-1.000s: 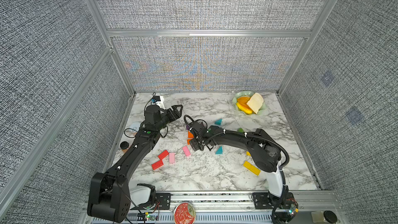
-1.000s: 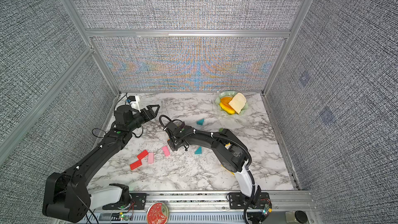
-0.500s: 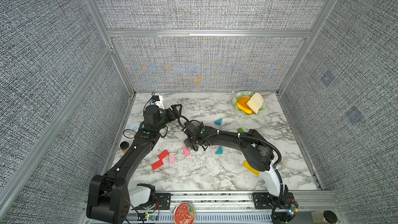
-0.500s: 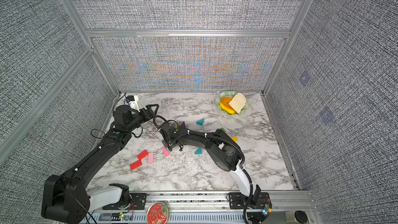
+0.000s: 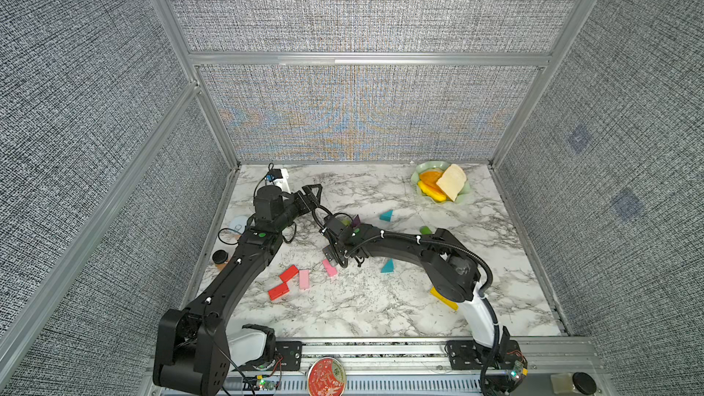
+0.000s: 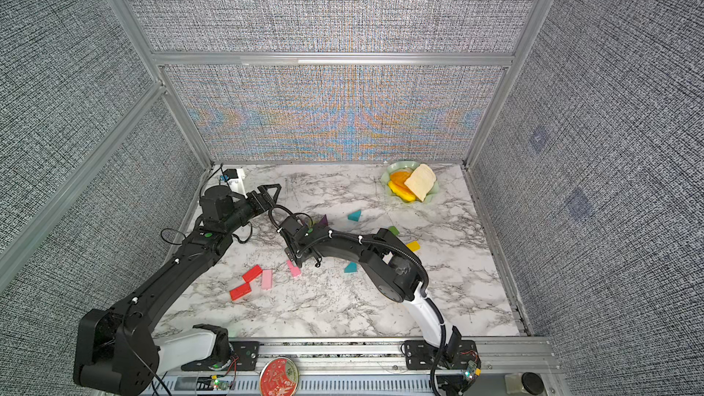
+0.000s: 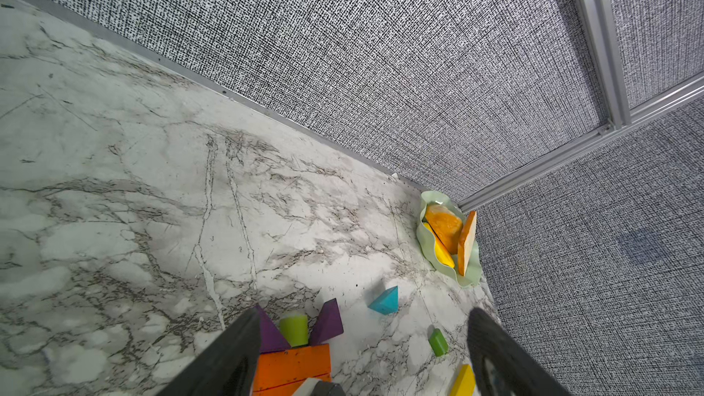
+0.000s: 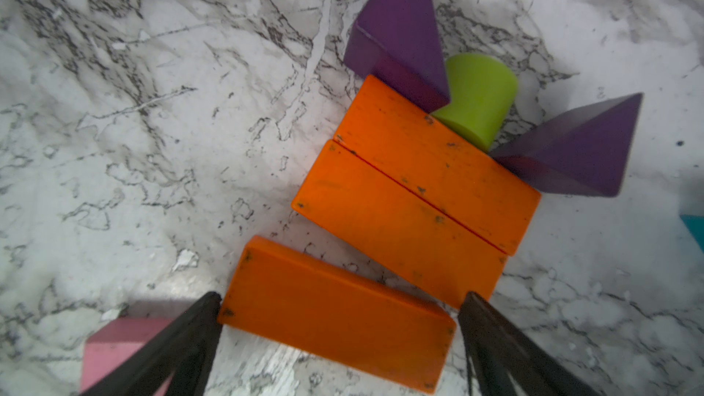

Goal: Assemble a carrot with building blocks
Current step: Assemble the building block at the center of the board.

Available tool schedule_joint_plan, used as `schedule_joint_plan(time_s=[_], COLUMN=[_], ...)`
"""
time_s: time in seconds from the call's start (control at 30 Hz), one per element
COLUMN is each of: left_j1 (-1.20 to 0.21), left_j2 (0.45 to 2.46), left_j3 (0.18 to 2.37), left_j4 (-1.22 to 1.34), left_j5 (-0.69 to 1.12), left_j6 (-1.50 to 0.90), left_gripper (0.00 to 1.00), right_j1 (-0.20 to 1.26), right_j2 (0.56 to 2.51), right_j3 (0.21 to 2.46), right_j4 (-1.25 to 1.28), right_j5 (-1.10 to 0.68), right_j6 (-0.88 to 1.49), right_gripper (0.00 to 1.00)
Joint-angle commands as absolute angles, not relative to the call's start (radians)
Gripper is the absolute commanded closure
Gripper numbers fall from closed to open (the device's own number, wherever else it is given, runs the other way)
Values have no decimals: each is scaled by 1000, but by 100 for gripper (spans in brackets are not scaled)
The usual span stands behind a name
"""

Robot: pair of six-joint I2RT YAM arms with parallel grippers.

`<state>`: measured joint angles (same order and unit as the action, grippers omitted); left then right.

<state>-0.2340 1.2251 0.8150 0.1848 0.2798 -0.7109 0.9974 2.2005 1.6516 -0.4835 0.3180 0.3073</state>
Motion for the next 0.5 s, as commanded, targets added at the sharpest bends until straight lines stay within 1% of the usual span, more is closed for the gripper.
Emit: schedule_joint_plan(time_s=[0.0, 0.23, 0.47], left_j1=[-234, -234, -234], left_j2=[1227, 1227, 1228], left_j3=[819, 818, 818], left_j4=[196, 195, 196], left_j5=[280, 282, 283], left_j6=[-704, -703, -706], left_gripper=[14, 14, 14], right_j1=[996, 994, 997], right_j2=[2201, 2206, 2142], right_j3=[1661, 1672, 1644], right_j4=[-511, -508, -491], right_j5=[366, 362, 285], right_j6=[322, 311, 281], right_gripper=[1, 1, 1])
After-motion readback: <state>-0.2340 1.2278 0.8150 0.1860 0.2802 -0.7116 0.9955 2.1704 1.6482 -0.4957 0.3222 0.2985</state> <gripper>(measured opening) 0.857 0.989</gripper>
